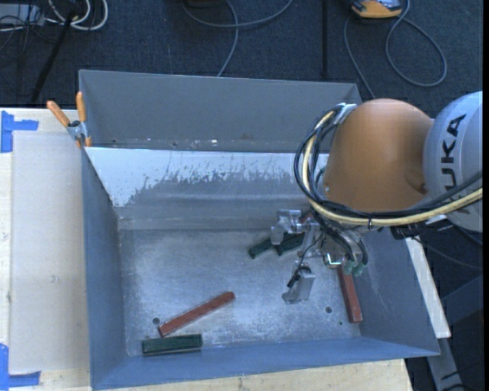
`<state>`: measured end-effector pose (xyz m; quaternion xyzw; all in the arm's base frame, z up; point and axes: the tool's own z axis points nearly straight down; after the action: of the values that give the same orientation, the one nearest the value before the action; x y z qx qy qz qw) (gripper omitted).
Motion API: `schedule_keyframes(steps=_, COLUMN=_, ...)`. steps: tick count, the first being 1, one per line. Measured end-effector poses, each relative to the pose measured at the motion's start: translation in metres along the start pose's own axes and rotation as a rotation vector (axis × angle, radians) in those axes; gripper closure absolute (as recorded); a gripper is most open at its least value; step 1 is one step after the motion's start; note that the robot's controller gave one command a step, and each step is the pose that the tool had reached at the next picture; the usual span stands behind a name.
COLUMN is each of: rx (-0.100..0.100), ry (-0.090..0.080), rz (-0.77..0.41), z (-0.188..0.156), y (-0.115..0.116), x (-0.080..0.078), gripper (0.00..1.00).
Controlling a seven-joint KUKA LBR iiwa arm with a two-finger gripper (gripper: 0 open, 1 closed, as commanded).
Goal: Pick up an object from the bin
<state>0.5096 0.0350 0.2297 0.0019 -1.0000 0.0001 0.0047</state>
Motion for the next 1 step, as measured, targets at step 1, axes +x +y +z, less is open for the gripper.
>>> schedule_keyframes(steps=1, rx=0.000, ry=-0.002, rz=-0.164, z=0.1464, y=0.0637, x=-0.0183, gripper=0.00)
